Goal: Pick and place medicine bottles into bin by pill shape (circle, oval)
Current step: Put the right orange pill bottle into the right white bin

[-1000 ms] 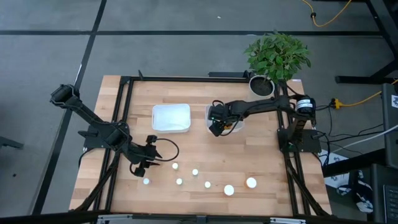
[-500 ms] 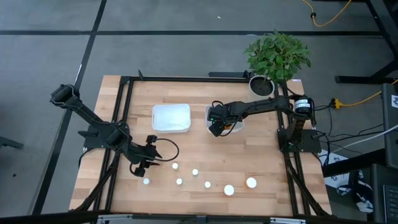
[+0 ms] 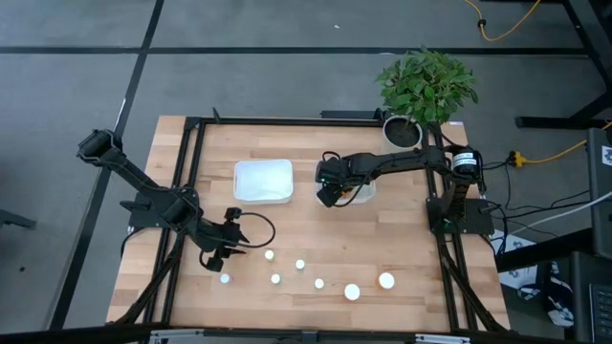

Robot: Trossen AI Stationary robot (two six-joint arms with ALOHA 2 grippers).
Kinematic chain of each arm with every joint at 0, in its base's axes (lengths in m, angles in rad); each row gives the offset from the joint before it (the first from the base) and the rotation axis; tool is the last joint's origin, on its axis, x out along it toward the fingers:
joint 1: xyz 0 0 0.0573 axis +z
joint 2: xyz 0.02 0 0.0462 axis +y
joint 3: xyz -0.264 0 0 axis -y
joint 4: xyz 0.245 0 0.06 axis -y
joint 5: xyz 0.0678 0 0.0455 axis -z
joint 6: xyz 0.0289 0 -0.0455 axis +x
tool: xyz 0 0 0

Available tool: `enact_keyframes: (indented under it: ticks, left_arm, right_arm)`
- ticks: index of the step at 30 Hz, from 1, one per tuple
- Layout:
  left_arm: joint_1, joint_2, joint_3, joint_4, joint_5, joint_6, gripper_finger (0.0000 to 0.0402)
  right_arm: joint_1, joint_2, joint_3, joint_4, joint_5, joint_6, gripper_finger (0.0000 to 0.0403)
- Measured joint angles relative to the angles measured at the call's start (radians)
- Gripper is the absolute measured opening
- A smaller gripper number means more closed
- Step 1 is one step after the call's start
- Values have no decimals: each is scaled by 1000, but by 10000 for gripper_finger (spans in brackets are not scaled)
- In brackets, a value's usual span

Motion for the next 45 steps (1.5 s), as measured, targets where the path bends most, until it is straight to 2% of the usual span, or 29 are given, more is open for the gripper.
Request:
enact_keyframes:
  ticks: [4, 7, 15, 20, 25, 29, 32, 35, 41, 45]
  left_arm:
    - [0, 0, 0, 0, 0, 0, 140]
    - [0, 0, 0, 0, 0, 0, 140]
    - [0, 0, 0, 0, 0, -3, 141]
    - [0, 0, 0, 4, 0, -9, 141]
    - [0, 0, 0, 12, 0, -10, 141]
    - [0, 0, 0, 13, 0, -11, 141]
    - [0, 0, 0, 16, 0, -11, 141]
    - [0, 0, 0, 17, 0, -11, 141]
    - [0, 0, 0, 17, 0, -11, 141]
    - [0, 0, 0, 17, 0, -11, 141]
  right_arm:
    - [21, 0, 63, -86, 11, 12, 190]
    - [59, 0, 125, -139, 74, 0, 190]
    - [193, -32, 268, -340, 355, 46, 187]
    - [336, -102, 270, -518, 535, 302, 187]
    - [529, -143, 229, -693, 723, 717, 187]
    - [659, -145, 128, -698, 872, 1038, 187]
    - [722, -147, 19, -623, 1036, 1231, 187]
    - [758, -147, -98, -483, 1132, 1277, 187]
    - [776, -147, -317, -111, 1134, 1167, 187]
    - [781, -147, -405, 1, 1126, 1149, 187]
